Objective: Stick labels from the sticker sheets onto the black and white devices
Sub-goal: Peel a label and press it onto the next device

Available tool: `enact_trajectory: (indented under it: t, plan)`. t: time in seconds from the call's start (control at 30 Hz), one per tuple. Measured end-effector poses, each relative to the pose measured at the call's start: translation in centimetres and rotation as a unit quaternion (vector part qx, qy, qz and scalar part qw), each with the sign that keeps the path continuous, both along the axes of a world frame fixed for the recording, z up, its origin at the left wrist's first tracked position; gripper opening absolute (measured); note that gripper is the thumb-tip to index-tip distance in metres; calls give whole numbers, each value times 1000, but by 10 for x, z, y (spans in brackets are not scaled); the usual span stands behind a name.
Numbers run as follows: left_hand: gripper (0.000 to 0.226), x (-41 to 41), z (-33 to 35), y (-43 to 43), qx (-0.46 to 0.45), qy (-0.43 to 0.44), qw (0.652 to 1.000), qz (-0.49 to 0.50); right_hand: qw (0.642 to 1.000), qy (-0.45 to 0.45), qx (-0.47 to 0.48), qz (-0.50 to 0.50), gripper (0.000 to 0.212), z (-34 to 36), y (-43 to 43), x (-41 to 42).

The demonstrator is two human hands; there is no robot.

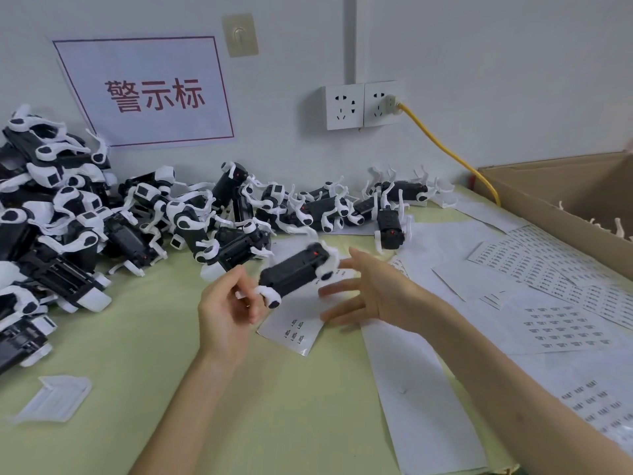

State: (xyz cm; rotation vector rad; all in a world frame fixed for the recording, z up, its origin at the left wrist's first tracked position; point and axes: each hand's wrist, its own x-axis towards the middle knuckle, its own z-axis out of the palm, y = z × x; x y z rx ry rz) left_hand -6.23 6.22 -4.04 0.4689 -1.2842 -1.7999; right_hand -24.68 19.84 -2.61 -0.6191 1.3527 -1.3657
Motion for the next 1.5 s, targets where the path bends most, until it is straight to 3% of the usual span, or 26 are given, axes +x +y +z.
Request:
enact_trajectory:
  t: [0.07,0.17,0.33,0.53,0.73,0.87,0.93,1.23,1.37,1.5]
  plan:
    - [28,1,-2,1,-39,-15,998,-36,996,-26,-9,79,57,-2,0,0]
    - [33,-1,-6,4,-173,-74,981,-40,990,-54,-17,130,71,-3,0,-1]
    - [45,-5,-8,4,-224,-109,968,-12,992,-59,-101,57,45,-2,-3,-1]
    - [46,-7,-4,5,-183,-191,965,1,988,6,-151,36,47,-1,-2,-3]
    - [52,-7,4,11,-85,-171,978,-82,970,138,-197,13,62,-1,-2,1]
    - [34,-6,5,14,-108,-176,975,-80,963,185,-191,53,72,-2,0,4]
    - [24,-5,4,12,-95,-152,981,-80,963,187,-187,54,73,-2,-1,6]
    - [21,-5,4,12,-54,-81,991,-95,975,155,-152,52,60,4,1,9]
    - [31,-6,2,13,-57,-83,990,-100,975,150,-142,87,58,9,5,7]
    - [42,-8,4,11,-15,-39,994,-101,972,167,-168,3,59,8,3,13]
